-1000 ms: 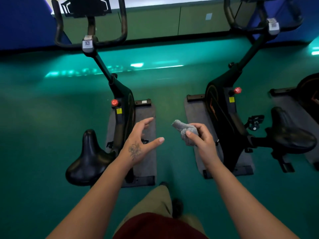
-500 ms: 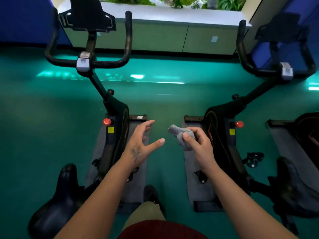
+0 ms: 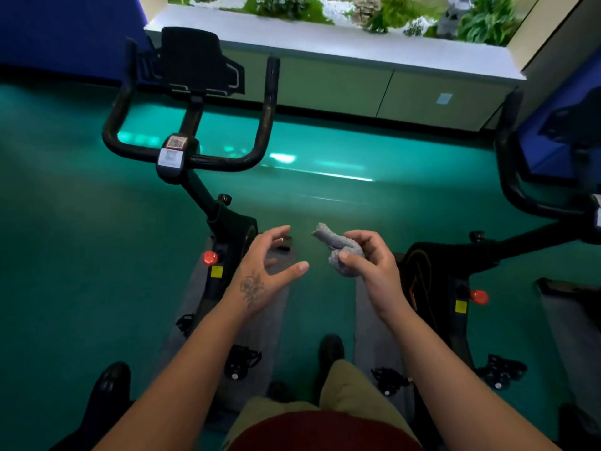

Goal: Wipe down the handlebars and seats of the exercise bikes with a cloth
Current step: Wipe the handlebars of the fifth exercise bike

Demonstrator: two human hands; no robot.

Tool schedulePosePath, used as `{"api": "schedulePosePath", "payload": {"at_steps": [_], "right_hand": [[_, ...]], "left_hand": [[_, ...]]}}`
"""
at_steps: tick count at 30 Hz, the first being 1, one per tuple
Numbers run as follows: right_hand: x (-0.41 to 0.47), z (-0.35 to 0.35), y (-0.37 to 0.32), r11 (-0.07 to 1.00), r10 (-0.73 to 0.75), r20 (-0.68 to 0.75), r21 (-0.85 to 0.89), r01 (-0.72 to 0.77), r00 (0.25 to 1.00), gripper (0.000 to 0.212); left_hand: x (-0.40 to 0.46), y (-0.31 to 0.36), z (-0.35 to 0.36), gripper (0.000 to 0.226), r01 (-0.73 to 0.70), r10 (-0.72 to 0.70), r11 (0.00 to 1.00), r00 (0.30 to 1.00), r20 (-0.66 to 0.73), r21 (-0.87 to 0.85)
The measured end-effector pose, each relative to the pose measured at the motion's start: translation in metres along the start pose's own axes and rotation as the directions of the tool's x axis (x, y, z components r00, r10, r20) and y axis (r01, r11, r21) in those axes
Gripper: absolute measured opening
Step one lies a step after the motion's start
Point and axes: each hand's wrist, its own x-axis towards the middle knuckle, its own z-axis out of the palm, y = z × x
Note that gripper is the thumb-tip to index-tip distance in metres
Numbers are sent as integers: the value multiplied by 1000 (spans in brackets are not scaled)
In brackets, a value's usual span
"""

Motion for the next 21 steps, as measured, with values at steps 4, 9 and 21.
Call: {"api": "schedulePosePath", "payload": {"at_steps": [4,9,21], "right_hand": [[57,-3,-3,1000,-2,68,15,0,998,34],[134,-11,-2,1000,26,179,6,-28,984,36],[247,-8,2,984,127,303,77,-158,945,29]], "left_hand": [[39,4,0,78,4,-4,1000,997,-81,1],[91,10,9,74,40,-42,999,975,-218,-12],[150,28,20,71,89,-102,995,919,-381,-52]]}}
